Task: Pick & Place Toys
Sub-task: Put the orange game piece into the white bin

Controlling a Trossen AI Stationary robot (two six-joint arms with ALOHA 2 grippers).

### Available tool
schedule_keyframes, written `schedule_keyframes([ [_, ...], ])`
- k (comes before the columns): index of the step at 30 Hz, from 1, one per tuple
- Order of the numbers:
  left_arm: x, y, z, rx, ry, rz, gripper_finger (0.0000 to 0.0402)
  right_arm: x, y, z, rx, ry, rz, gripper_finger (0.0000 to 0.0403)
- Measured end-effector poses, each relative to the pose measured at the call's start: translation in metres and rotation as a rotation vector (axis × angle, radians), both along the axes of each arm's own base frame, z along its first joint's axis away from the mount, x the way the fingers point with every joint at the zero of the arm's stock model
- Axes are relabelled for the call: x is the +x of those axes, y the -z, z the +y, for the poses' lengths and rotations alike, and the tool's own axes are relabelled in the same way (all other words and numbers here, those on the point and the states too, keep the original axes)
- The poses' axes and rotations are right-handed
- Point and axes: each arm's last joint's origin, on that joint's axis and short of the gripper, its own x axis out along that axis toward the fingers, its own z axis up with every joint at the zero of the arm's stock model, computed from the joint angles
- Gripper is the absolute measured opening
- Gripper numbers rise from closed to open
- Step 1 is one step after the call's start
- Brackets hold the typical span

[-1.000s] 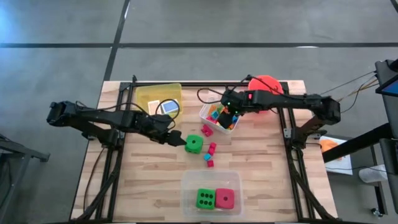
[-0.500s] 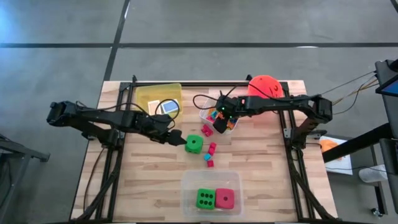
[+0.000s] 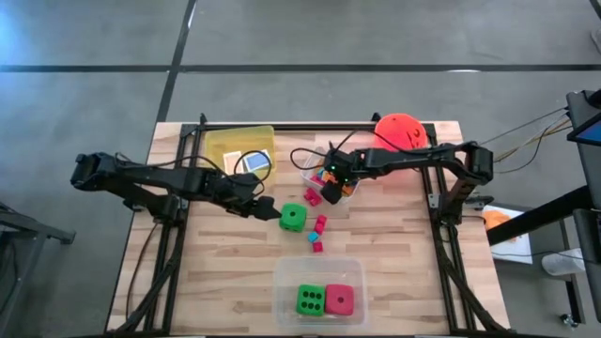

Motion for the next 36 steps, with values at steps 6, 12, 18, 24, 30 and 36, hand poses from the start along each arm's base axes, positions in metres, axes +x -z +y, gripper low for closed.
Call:
schedule_keyframes([
  [6,-0.0002,0.0004,0.0000,-0.001,-0.001,0.004,0.0392,-0.0035,0.0063,0.0009,0.004,0.000,0.011,0.0253],
  [12,-0.0001,0.0004,0.0001,0.000,-0.002,0.004,0.0392,-0.0026,0.0064,0.0007,0.003,-0.001,-0.004,0.0252],
  [18,-0.0001,0.0004,0.0001,0.002,-0.004,0.004,0.0392,-0.0025,0.0063,0.0007,0.002,-0.004,-0.004,0.0252],
  [24,-0.0001,0.0004,0.0001,0.002,-0.004,0.004,0.0392,-0.0023,0.0064,0.0008,0.002,-0.001,-0.007,0.0281],
  [30,-0.0001,0.0004,0.0004,0.002,-0.011,0.004,0.0392,-0.0023,0.0062,0.0015,0.031,0.019,-0.018,0.0354],
  [36,-0.0001,0.0004,0.0010,-0.006,-0.029,0.004,0.0392,0.0002,-0.0007,0.0031,0.040,0.012,-0.018,0.0368],
])
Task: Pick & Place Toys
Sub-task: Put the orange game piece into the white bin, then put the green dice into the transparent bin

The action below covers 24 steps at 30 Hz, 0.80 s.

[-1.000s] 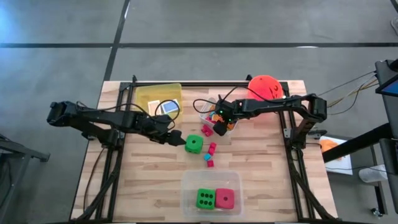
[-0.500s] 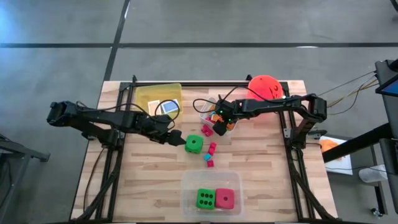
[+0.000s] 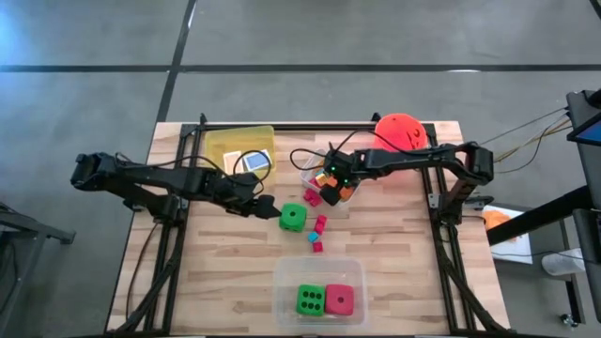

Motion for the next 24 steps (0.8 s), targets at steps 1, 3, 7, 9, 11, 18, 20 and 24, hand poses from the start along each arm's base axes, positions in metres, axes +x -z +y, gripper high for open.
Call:
schedule_keyframes([
  [1,0.000,0.000,0.000,-0.001,-0.005,0.000,0.0392,0.001,-0.004,0.000,-0.001,-0.002,-0.004,0.0368],
  [3,0.002,0.002,0.002,-0.008,-0.021,0.004,0.0392,0.002,-0.013,0.002,-0.004,-0.006,-0.019,0.0369],
  [7,0.012,0.013,0.004,-0.010,-0.033,0.035,0.0392,-0.001,-0.038,0.005,-0.012,-0.013,-0.054,0.0369],
  [9,0.020,0.022,0.004,-0.009,-0.018,0.064,0.0392,-0.004,-0.051,0.007,-0.014,-0.019,-0.062,0.0370],
  [11,0.027,0.029,0.004,0.004,-0.002,0.067,0.0392,-0.010,-0.065,0.011,-0.018,-0.025,-0.077,0.0370],
  [18,0.040,0.049,0.023,0.053,-0.005,0.120,0.0392,-0.033,-0.110,0.034,-0.023,-0.059,-0.188,0.0370],
  [20,0.040,0.051,0.028,0.053,-0.005,0.127,0.0392,-0.041,-0.121,0.040,-0.021,-0.051,-0.231,0.0370],
  [24,0.048,0.060,0.036,0.041,0.033,0.121,0.0392,-0.054,-0.137,0.050,-0.030,-0.034,-0.297,0.0370],
])
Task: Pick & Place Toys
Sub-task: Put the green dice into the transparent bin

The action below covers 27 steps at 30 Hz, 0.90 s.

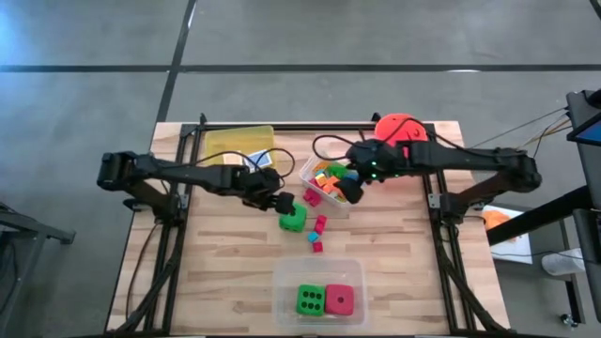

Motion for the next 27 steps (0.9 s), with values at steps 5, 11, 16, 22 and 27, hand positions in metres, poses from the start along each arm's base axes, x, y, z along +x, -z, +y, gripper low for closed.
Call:
schedule_keyframes([
  [5,0.010,0.021,0.003,-0.050,0.020,0.045,0.0392,-0.011,-0.014,0.009,0.007,0.015,-0.067,0.0370],
  [11,0.025,0.037,0.003,-0.084,0.065,0.005,0.0392,-0.013,-0.016,0.021,0.036,-0.004,-0.083,0.0370],
  [16,0.034,0.050,0.004,-0.116,0.094,-0.015,0.0392,-0.013,-0.016,0.029,0.038,-0.031,-0.083,0.0370],
  [22,0.040,0.064,0.004,-0.171,0.128,-0.002,0.0387,-0.013,-0.016,0.033,0.039,-0.047,-0.083,0.0370],
  [27,0.040,0.065,0.003,-0.160,0.138,-0.005,0.0330,-0.013,-0.017,0.033,0.042,-0.045,-0.087,0.0370],
])
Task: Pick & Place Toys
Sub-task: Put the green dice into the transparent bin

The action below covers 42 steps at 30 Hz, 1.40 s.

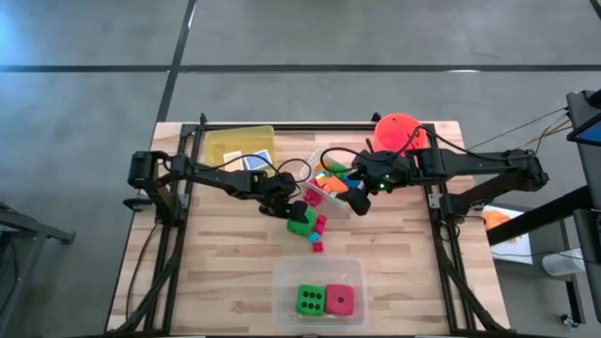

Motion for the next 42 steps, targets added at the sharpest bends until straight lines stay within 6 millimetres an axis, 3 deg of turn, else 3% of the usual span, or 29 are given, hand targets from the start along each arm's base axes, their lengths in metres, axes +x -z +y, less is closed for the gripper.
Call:
schedule_keyframes([
  [7,-0.001,0.000,0.000,0.004,0.003,0.006,0.0198,0.000,0.000,0.000,0.000,0.000,0.000,0.0370],
  [15,-0.001,0.000,0.001,-0.012,0.008,0.004,0.0198,0.000,0.000,0.000,0.000,0.000,0.000,0.0371],
  [22,-0.008,-0.017,0.004,-0.005,0.001,-0.026,0.0181,0.000,0.000,0.000,0.004,0.001,-0.001,0.0371],
  [34,-0.034,-0.101,-0.001,0.085,-0.006,-0.323,0.0139,0.000,0.000,0.002,-0.006,0.024,-0.003,0.0371],
  [42,-0.061,-0.158,-0.040,0.150,0.052,-0.533,0.0112,0.000,-0.001,0.004,-0.014,0.078,-0.012,0.0371],
])
